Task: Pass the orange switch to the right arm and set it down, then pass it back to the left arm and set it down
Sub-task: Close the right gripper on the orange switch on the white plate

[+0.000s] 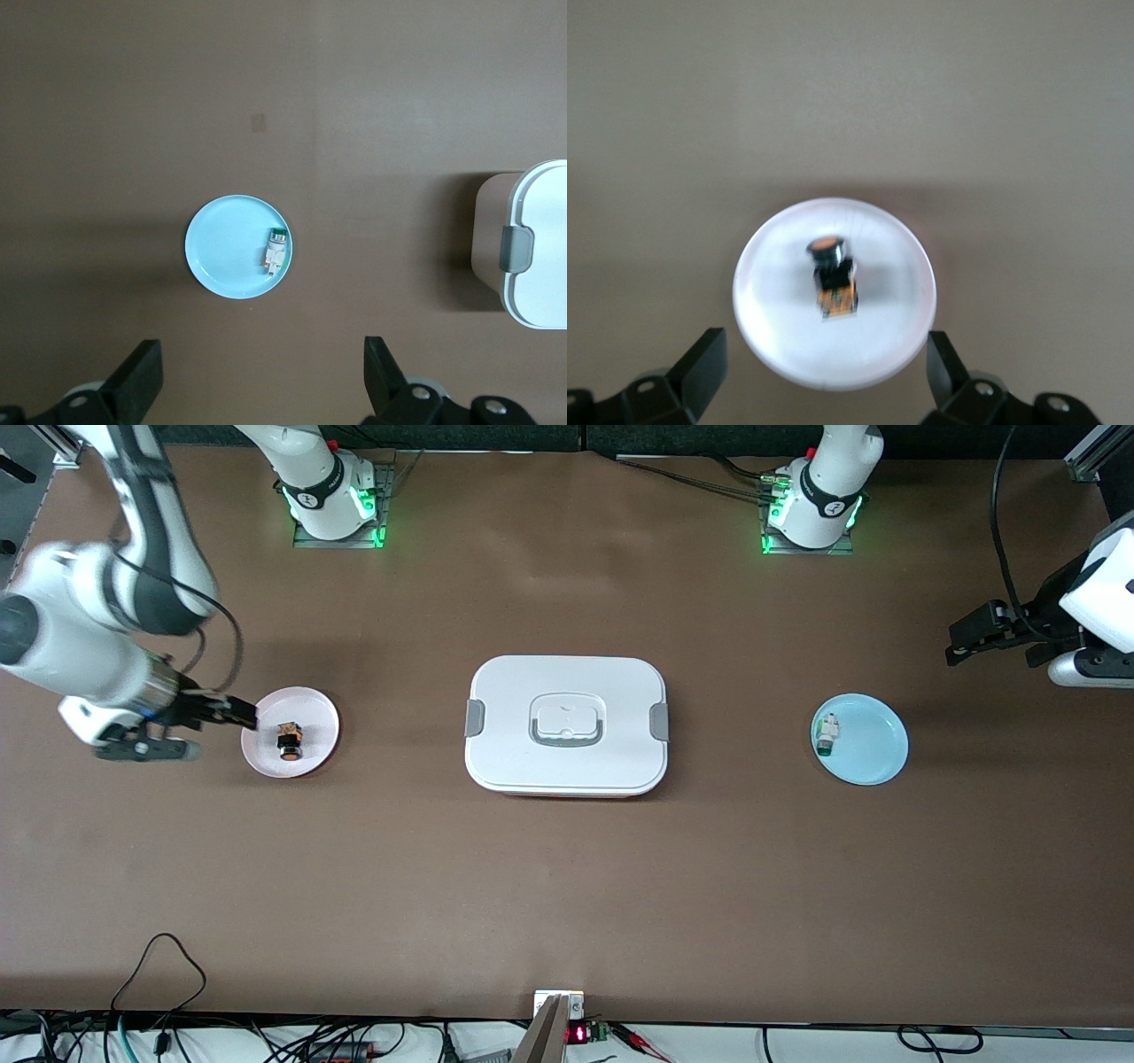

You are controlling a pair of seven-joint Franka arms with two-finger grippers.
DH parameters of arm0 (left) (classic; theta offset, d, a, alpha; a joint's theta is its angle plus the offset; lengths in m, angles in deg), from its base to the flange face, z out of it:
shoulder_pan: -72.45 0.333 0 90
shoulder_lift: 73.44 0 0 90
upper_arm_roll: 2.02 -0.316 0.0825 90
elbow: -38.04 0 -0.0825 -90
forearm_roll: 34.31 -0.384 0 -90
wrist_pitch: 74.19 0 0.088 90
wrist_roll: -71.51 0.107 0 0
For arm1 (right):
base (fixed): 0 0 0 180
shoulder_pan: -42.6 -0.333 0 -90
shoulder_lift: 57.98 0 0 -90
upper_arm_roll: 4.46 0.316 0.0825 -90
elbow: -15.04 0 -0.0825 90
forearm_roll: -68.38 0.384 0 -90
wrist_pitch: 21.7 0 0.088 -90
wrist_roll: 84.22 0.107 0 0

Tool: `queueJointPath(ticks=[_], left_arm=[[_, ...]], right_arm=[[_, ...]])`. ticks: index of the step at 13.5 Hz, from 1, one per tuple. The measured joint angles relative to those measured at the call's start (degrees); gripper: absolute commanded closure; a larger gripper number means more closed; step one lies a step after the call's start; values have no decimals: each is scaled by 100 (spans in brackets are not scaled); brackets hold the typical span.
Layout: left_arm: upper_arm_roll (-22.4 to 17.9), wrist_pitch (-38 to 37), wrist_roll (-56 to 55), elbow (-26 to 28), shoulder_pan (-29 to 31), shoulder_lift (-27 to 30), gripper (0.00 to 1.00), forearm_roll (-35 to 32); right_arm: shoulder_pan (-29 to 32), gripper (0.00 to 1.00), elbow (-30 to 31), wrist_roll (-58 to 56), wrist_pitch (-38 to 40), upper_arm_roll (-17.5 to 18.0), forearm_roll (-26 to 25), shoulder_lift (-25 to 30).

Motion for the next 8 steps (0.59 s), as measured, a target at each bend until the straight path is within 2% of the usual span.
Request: queueJointPath(ticks=[2, 4, 8], left_arm=[[0, 0, 0, 0, 4, -6, 0, 0], [0, 0, 0, 1, 6, -10, 0, 0], [0, 0, 0, 1, 7, -12, 0, 0]], right_arm=[[-3, 0, 505, -5, -945, 0, -1, -301], [-6, 0, 880, -19, -1524, 1, -2, -465], [-12, 0, 1165, -79, -1848, 13, -34, -506]])
